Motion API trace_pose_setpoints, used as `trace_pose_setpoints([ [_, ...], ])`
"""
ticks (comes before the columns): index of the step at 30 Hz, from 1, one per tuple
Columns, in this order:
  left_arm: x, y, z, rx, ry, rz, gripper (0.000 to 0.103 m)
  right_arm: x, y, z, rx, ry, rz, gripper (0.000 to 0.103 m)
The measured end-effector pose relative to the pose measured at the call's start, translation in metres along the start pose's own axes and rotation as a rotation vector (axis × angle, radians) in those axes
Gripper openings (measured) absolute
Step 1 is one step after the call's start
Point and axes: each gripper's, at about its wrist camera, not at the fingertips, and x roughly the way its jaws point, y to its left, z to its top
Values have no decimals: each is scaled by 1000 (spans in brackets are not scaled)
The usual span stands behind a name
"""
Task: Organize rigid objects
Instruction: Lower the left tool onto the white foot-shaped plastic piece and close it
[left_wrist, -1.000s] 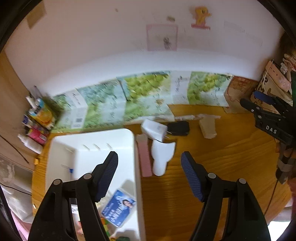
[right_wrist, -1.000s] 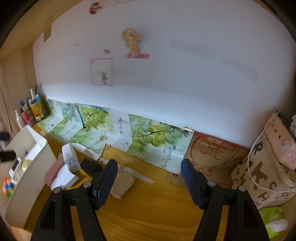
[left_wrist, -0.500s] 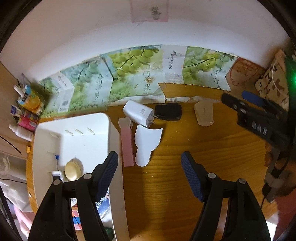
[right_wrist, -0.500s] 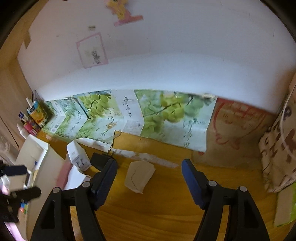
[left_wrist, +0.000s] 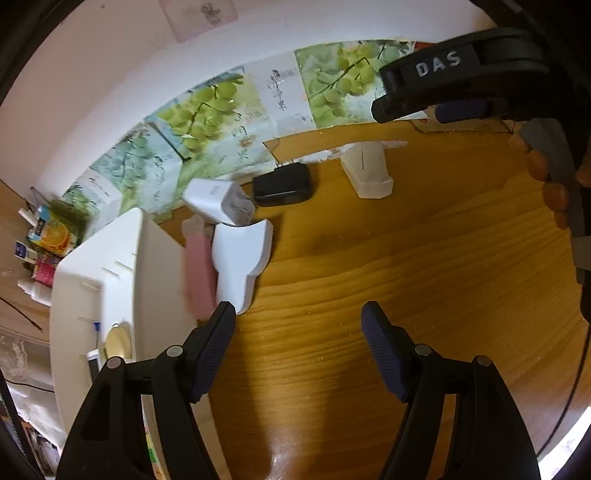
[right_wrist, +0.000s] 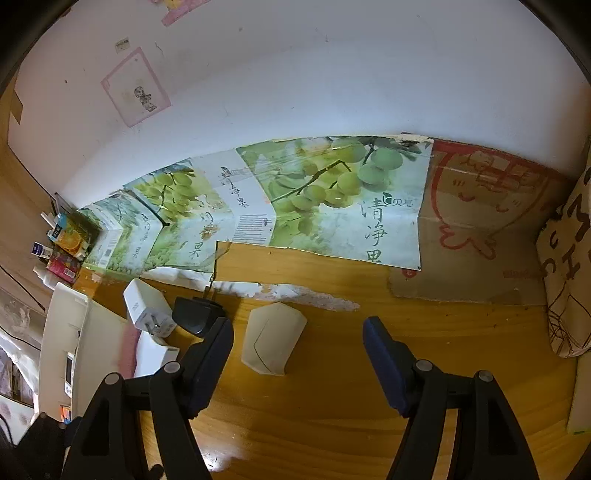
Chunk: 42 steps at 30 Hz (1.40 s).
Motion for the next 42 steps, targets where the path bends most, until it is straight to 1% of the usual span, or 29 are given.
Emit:
trace_pose_setpoints([
  [2,7,2,3,-9,10,-7,74,3,-3,0,12,5,-4,73],
  [5,20,5,7,-17,29,3,74,7,-7,0,30,15,2,73],
  [11,44,11,16,-24,52,49,74,15,-8,0,44,35,16,73],
  [19,61,22,28,-62,82,38,74,21,-7,-1,26,56,16,73],
  [21,64,24,31,-75,89,46,74,24,-5,-1,16,61,11,73],
  [23,68,26,32,-96,109,43,74,27,-4,-2,8,68,7,73],
  [26,80,30,37,-122,171,31,74,32,-1,-4,-2,77,11,73],
  [29,86,30,41,-119,185,53,74,35,3,-5,-21,83,11,73],
  [33,92,33,47,-126,204,61,75,41,8,-6,-49,96,14,73],
  [37,98,39,52,-139,220,67,81,45,14,-7,-93,108,-4,73],
  [42,102,42,57,-160,229,55,83,52,24,-9,-191,124,-52,73],
])
